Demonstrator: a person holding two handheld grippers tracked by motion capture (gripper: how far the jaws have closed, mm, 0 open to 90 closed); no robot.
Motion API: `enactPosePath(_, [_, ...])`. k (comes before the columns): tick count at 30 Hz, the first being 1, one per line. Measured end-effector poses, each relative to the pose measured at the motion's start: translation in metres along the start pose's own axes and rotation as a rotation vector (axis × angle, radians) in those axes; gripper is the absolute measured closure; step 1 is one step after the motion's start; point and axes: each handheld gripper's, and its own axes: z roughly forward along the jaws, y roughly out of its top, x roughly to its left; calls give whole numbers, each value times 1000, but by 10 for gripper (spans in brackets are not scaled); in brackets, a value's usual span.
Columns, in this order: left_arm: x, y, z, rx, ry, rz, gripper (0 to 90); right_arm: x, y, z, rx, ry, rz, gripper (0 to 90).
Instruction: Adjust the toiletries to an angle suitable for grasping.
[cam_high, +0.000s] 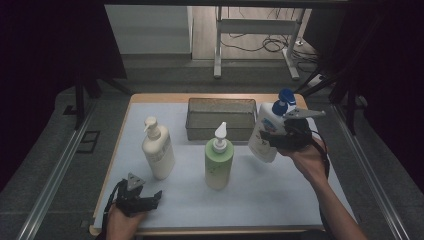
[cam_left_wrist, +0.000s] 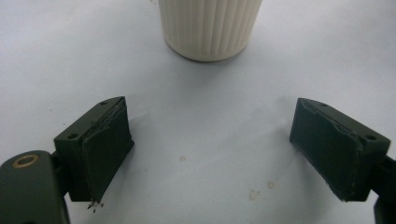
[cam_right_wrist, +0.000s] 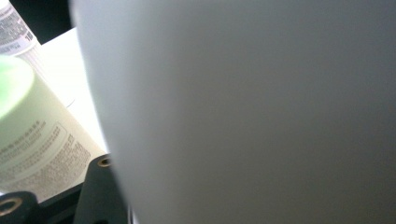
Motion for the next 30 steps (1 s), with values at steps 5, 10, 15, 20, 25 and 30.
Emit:
enactPosePath(5, [0,0,0,0,0,0,121,1,9,1,-8,3,1,401])
enactPosePath(10, [0,0,0,0,0,0,121,4,21,4,-13,-5,-6,402])
enactPosePath(15, [0,0,0,1,-1,0,121,5,31,9,-22,-11,-4,403])
enactPosePath(20, [0,0,0,2,0,-2,121,6,39,15,-24,-20,2,405])
enactPosePath(25, [0,0,0,2,0,-1,121,6,46,24,-26,-26,8,406])
enactPosePath(30, [0,0,0,1,-1,-3,121,7,53,32,-23,-30,20,406])
